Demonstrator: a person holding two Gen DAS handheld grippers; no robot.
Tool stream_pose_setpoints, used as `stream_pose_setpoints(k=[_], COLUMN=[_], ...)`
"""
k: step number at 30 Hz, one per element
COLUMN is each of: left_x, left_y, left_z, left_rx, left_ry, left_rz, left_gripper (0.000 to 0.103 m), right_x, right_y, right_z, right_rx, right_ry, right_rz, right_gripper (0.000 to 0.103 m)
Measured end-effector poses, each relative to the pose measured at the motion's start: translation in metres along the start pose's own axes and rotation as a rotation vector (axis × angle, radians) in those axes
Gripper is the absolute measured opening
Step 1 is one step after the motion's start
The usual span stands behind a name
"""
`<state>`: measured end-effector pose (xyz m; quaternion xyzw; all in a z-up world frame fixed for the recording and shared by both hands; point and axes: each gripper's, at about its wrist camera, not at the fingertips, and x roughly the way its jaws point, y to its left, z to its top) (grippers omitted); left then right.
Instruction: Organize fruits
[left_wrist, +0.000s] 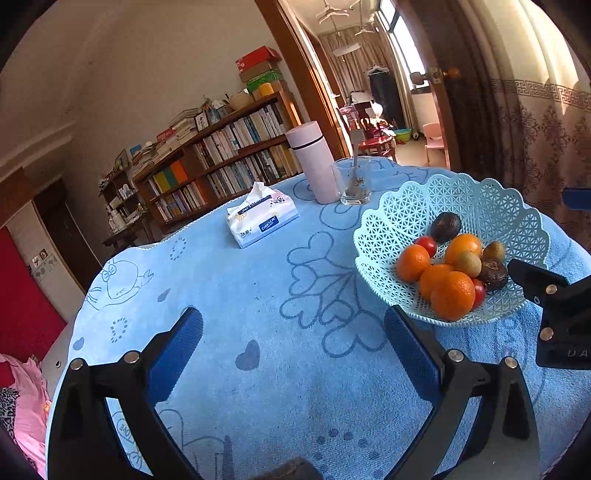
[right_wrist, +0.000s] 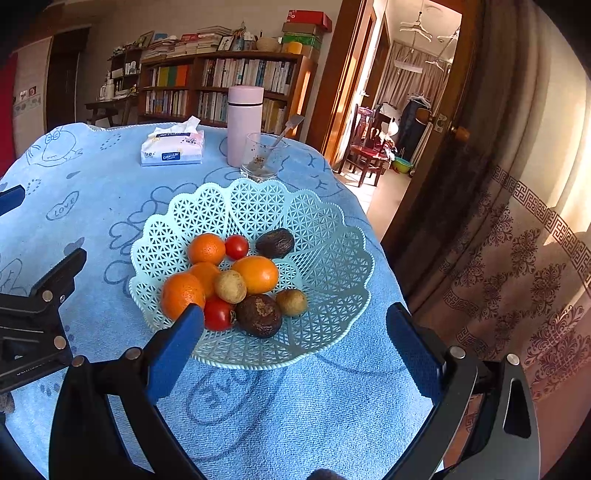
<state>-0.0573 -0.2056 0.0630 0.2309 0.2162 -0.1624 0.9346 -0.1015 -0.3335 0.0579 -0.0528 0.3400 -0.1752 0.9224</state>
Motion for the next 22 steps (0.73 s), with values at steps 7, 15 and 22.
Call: stream_pose_setpoints(k=[7,15,22], left_x=[0.002,0.002,0.003], left_y=[-0.002,-0.002,0.009], left_z=[-0.002,-0.004,-0.011], left_rx=[0.014,0.029,-0.007], left_ry=[0.007,0.012,0.048], left_rz=[0.004,0.010,0.012], left_gripper=[0.098,0.098,0.098], right_x=[0.000,0.001,-0.004], right_y=[0.004,0.008,0.022], right_z=[-0.001,-0.002,-0.002], right_rx=[-0.022,-0.031,-0.053], right_ry=[0.001,0.006,-0.001], right_rz=[-0.004,0.003,0.028], right_gripper=[0.100,0.100,0.100])
